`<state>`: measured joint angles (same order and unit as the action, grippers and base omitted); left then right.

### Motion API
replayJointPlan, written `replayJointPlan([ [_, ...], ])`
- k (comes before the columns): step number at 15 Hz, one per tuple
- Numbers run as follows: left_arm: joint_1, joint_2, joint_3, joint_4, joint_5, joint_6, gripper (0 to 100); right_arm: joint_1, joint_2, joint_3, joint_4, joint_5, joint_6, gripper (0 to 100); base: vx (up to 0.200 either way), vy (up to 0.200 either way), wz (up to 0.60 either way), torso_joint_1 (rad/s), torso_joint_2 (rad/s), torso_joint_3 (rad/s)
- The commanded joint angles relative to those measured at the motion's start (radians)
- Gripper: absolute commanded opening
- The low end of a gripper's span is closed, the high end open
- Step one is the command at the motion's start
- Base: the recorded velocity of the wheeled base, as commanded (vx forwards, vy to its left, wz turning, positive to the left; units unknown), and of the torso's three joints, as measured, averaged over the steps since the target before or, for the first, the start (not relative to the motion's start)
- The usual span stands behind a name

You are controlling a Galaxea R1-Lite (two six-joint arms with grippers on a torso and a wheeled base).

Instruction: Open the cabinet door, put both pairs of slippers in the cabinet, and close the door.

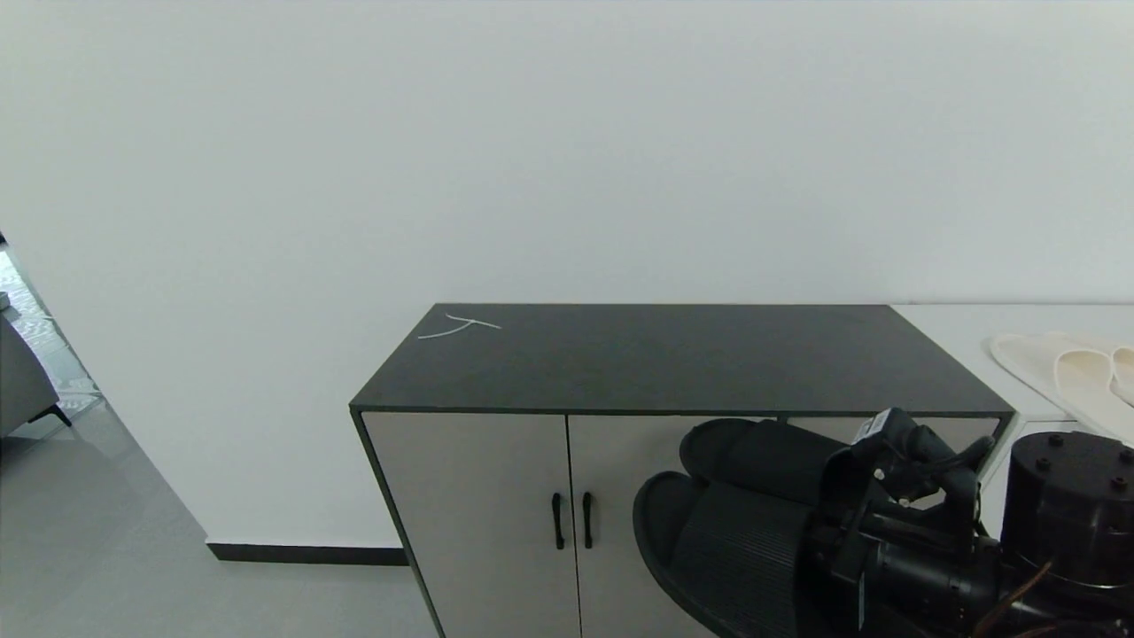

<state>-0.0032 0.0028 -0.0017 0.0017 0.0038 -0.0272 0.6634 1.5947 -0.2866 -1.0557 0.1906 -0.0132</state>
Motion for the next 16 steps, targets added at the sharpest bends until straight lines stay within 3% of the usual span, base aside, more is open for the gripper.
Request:
replayJointPlan([
  [1,0.000,0.000,0.000,0.000,0.001,0.000,0,0.001,0.002,0.001,0.000,0.001,-0.001,0,0.000,0.000,0.00,-0.134,0.35,0.163],
  [11,0.002,0.000,0.000,0.000,-0.001,0.012,0,0.001,0.008,0.004,0.000,0.001,-0.001,0,0.000,0.000,0.00,-0.238,0.52,0.278],
  [12,0.000,0.000,0.000,0.000,-0.001,0.012,100,0.001,0.007,0.006,0.000,0.001,-0.001,0,0.000,0.000,0.00,-0.227,0.52,0.295],
  [16,0.002,0.000,0.000,0.000,-0.001,0.018,100,0.001,0.007,0.007,0.000,0.001,-0.001,0,0.000,0.000,0.00,-0.221,0.52,0.292],
])
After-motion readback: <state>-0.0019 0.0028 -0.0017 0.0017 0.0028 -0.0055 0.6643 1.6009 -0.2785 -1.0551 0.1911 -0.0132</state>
